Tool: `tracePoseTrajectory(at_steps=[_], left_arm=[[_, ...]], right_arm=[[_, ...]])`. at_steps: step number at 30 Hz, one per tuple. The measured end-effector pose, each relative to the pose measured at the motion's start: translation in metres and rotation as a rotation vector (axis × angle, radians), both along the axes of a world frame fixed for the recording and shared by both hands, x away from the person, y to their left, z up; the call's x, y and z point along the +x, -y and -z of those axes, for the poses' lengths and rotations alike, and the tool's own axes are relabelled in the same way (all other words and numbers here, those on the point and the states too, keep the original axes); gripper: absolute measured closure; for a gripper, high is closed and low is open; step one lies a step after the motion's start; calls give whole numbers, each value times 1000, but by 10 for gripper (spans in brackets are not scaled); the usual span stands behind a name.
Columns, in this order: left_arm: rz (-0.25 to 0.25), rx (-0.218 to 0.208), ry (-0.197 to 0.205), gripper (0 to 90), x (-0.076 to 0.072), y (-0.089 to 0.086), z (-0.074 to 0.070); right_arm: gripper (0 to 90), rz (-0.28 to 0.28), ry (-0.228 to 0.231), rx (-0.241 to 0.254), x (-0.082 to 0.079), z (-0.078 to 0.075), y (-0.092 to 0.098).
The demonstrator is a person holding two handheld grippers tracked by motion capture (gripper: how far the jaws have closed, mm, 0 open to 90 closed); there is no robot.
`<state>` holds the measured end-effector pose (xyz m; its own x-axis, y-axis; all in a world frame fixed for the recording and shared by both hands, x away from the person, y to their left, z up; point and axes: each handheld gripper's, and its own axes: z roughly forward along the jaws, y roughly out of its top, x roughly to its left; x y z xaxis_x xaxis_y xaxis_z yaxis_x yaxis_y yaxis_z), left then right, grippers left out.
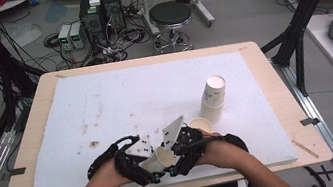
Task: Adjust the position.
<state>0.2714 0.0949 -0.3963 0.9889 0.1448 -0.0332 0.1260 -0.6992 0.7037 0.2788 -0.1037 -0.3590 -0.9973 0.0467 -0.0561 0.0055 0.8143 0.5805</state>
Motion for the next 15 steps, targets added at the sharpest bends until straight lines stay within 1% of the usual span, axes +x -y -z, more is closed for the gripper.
tracePoseTrajectory(at_steps=[3, 5, 6, 7, 10, 11, 12, 13, 15], left_arm=[[-31, -48, -9, 329, 0, -4, 4], [-59, -79, -8, 319, 1, -8, 7], [-69, -98, -17, 316, 1, -10, 8], [-80, -114, -18, 314, 2, -11, 10], [-110, -141, -17, 309, 3, -16, 12], [-125, -156, -20, 309, 3, -18, 13], [-135, -172, -24, 309, 3, -19, 14], [-146, -185, -18, 309, 3, -21, 15], [-186, -236, -9, 309, 1, -25, 18]], right_arm=[[222, 36, -30, 83, 2, 0, 8], [222, 56, -36, 133, 3, -1, 15], [222, 71, -40, 160, 3, -2, 19], [222, 84, -42, 184, 4, -2, 23], [222, 116, -42, 244, 4, -4, 35], [222, 126, -38, 261, 4, -5, 38], [222, 139, -44, 282, 4, -5, 42], [222, 151, -39, 301, 4, -5, 46], [222, 182, -33, 340, 4, -5, 53]])
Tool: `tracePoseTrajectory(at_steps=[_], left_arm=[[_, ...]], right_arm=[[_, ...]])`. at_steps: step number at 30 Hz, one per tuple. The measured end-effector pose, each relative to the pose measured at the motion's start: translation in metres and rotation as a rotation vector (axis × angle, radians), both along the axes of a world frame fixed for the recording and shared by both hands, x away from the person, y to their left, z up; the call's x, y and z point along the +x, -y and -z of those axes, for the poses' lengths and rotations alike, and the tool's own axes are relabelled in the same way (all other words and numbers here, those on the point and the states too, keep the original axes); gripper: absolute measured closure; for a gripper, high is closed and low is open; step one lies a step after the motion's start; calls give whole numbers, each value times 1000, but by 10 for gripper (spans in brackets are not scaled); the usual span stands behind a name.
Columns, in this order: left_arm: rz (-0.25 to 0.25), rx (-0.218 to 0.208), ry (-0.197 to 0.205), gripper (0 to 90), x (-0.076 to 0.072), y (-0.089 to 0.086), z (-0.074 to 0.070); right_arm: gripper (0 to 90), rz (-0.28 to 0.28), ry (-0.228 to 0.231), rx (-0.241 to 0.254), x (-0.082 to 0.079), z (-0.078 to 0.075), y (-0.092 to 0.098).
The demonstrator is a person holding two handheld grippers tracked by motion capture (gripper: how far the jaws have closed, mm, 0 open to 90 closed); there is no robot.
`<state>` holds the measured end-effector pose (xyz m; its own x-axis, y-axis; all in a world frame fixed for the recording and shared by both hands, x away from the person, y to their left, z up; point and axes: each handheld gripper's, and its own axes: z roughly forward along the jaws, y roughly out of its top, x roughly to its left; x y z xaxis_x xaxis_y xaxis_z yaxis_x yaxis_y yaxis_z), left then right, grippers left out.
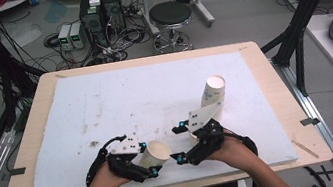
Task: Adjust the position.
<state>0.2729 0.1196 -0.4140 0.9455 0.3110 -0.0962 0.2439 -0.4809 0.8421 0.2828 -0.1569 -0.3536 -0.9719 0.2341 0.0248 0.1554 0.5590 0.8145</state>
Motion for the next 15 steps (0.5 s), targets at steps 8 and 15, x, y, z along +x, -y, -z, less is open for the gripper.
tracePoseTrajectory(at_steps=[8, 15], left_arm=[[-101, -117, 48, 309, -1, -18, 2], [-175, -218, 89, 307, 0, -34, 1]], right_arm=[[222, 141, 13, 137, 0, 5, 35], [222, 259, 36, 186, -2, 10, 63]])
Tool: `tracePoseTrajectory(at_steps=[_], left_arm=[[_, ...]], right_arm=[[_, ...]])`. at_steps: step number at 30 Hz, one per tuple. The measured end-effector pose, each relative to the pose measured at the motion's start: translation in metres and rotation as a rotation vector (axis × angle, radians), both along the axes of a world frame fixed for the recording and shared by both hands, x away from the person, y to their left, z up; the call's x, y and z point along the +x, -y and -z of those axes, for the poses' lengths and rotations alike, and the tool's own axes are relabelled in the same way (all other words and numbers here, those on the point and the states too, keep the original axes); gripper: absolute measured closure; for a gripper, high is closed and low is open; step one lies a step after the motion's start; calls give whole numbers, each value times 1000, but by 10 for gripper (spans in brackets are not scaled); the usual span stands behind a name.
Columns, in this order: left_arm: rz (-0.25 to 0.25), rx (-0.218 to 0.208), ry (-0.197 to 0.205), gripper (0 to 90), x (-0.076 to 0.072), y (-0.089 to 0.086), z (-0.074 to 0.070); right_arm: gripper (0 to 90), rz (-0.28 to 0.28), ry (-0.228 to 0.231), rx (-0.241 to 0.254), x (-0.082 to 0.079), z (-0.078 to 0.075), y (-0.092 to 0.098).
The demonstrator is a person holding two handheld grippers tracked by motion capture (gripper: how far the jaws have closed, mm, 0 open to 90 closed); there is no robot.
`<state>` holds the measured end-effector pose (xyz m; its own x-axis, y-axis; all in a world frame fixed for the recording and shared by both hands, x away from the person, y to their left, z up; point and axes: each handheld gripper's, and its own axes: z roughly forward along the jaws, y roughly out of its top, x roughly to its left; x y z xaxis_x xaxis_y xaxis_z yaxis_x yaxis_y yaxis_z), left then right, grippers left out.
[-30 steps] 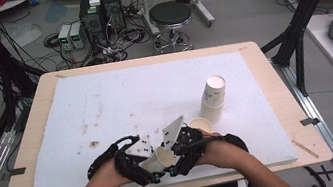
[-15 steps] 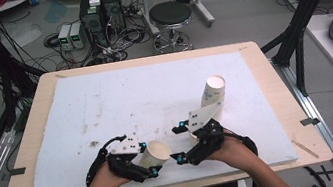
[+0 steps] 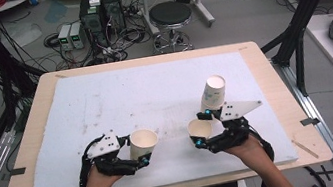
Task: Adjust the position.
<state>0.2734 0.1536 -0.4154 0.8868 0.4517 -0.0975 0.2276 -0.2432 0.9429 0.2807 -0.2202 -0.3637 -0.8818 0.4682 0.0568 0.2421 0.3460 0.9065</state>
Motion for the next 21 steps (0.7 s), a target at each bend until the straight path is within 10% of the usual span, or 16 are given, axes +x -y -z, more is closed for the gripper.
tracePoseTrajectory(at_steps=[21], left_arm=[[-141, -172, 152, 300, 2, -32, 1]], right_arm=[[223, 224, 75, 51, -7, 16, 54]])
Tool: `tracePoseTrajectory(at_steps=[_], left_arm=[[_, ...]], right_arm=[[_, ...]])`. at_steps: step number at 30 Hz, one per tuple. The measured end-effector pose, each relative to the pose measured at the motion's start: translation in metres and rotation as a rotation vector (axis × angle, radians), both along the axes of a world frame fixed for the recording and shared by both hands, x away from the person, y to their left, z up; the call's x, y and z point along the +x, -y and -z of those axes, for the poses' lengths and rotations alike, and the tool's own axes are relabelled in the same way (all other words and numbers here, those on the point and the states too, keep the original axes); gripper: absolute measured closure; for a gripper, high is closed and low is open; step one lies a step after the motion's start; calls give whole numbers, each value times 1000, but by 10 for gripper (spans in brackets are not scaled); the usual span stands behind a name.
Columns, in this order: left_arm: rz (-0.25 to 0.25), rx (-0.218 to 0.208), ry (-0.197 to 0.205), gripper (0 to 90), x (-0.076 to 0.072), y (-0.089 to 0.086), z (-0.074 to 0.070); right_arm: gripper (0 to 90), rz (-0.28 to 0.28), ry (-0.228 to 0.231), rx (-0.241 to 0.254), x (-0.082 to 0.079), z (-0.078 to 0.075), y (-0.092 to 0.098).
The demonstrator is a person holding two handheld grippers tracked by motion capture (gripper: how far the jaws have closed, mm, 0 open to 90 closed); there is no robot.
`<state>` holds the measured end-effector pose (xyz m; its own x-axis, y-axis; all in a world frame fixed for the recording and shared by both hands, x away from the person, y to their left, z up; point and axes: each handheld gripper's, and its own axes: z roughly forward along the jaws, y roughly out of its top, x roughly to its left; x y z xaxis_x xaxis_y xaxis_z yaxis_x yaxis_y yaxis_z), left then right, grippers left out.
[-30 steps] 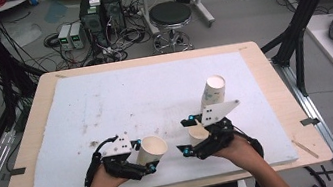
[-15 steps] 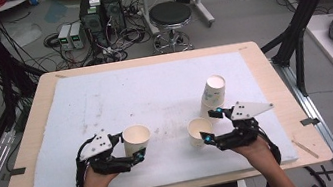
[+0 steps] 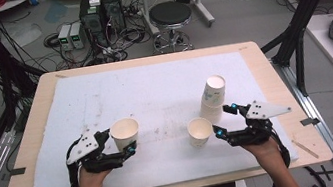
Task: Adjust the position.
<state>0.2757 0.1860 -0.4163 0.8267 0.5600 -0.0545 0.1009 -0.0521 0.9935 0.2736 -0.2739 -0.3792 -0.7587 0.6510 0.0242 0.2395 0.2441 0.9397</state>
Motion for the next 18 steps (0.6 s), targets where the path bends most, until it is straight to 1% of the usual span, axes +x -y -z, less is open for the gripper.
tracePoseTrajectory(at_steps=[3, 4, 7, 9, 11, 13, 18], left_arm=[[-18, -17, 25, 300, 0, -5, 0], [-30, -18, 37, 299, 0, -7, 0], [-58, -29, 51, 298, 0, -13, 1], [-74, -30, 50, 296, 1, -16, 1], [-86, -42, 47, 295, 2, -19, 2], [-100, -43, 49, 292, 3, -22, 2], [-128, -53, 54, 289, 2, -26, 1]], right_arm=[[223, 27, -6, -1, -2, 4, 7], [223, 34, -8, -4, -2, 5, 9], [223, 55, -8, -1, -3, 6, 16], [223, 67, -5, 2, -4, 5, 19], [223, 78, -2, 4, -4, 5, 22], [223, 87, -10, 5, -4, 7, 24], [223, 88, -19, 1, -3, 10, 25]])
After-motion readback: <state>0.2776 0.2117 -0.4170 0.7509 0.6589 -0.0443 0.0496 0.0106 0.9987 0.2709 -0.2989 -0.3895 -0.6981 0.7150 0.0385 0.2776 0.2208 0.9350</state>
